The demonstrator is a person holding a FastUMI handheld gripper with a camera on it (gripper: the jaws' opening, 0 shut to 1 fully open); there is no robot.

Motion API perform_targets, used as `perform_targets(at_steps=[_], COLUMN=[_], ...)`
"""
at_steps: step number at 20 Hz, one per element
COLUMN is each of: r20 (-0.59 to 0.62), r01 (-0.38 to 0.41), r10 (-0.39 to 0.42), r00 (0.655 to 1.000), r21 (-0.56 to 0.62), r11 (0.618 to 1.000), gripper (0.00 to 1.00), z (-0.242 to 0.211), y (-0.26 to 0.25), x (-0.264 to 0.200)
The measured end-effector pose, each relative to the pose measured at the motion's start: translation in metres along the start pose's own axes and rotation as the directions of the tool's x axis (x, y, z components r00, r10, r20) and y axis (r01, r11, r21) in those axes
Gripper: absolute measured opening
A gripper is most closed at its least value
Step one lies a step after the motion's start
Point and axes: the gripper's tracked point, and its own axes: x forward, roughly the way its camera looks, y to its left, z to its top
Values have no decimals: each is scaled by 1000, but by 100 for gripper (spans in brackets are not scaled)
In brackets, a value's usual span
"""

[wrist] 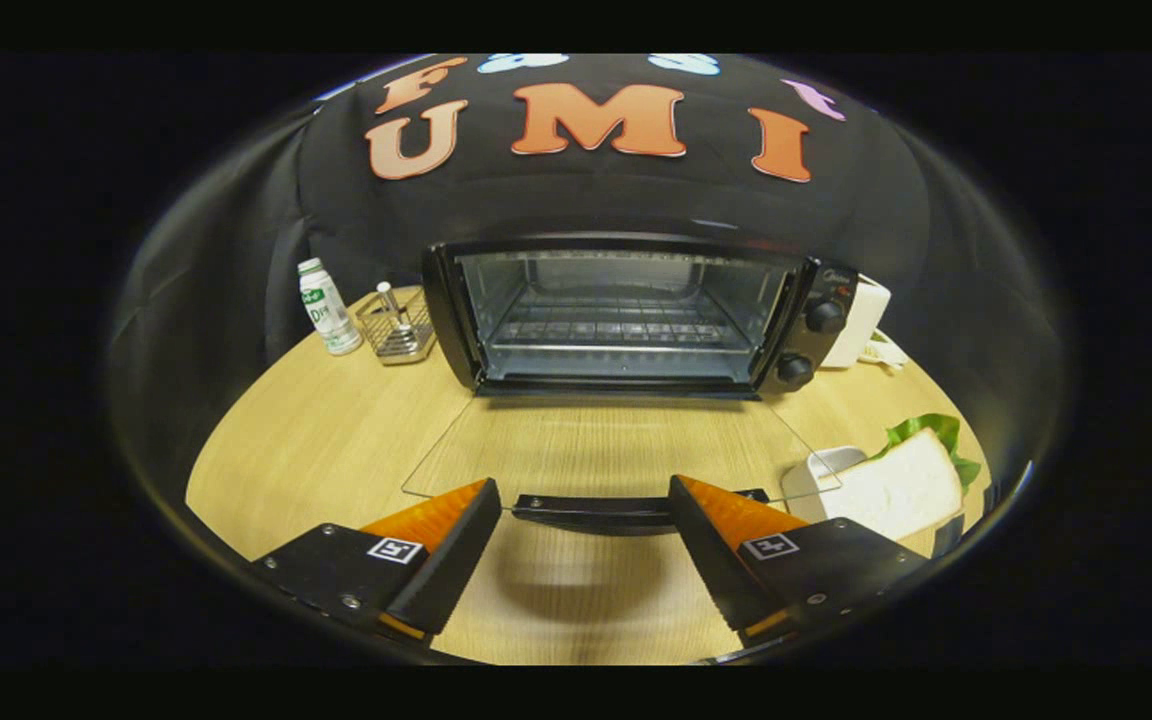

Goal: Open the toaster oven, put the food inside, and close the toaster oven door.

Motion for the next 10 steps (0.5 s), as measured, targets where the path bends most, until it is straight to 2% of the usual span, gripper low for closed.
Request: perform_targets(at_steps=[3,10], r20=[-45,-24], r01=[-1,-17], r10=[1,17], r00=[999,1000], r21=[-13,-12], r11=[1000,1000], gripper=[100,100], z=[-15,-16], y=[4,3], x=[10,14])
